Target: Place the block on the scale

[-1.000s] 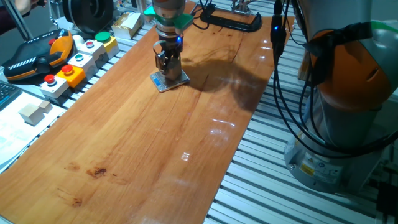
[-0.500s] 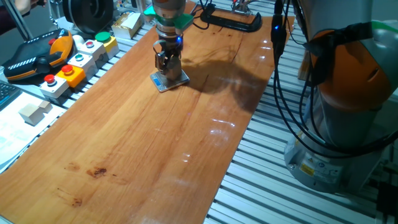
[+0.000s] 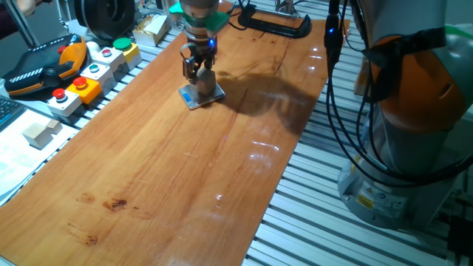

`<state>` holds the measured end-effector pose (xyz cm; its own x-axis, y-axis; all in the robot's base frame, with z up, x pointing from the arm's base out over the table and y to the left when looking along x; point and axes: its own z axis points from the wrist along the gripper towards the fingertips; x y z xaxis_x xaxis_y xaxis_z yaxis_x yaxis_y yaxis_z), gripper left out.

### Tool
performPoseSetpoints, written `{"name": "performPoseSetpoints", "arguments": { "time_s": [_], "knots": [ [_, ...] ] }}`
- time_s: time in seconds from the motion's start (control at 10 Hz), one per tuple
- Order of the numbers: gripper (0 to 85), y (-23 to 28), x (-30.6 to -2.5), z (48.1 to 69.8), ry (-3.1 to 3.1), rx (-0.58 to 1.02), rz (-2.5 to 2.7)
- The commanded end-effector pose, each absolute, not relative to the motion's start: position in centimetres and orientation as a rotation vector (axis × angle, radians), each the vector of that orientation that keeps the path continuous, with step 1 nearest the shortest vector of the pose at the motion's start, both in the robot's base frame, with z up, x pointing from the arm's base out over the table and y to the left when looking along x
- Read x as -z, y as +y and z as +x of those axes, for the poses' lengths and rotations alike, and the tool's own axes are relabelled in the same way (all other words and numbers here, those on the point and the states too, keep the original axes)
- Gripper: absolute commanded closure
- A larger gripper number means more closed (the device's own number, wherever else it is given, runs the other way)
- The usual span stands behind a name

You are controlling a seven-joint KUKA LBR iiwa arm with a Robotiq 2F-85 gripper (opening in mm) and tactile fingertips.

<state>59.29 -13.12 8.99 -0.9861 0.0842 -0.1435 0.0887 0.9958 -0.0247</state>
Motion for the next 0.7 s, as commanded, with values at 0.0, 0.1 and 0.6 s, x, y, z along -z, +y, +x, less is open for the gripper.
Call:
{"name": "performPoseSetpoints", "arguments": {
  "time_s": [0.0,0.1,0.6],
  "knots": [
    [5.3,-13.0,-9.6,59.4,2.997,0.050,0.133],
    [5.7,-12.7,-10.4,59.4,3.007,0.046,0.139],
    [49.3,-9.6,-14.7,58.4,3.075,0.049,0.156]
  ]
}}
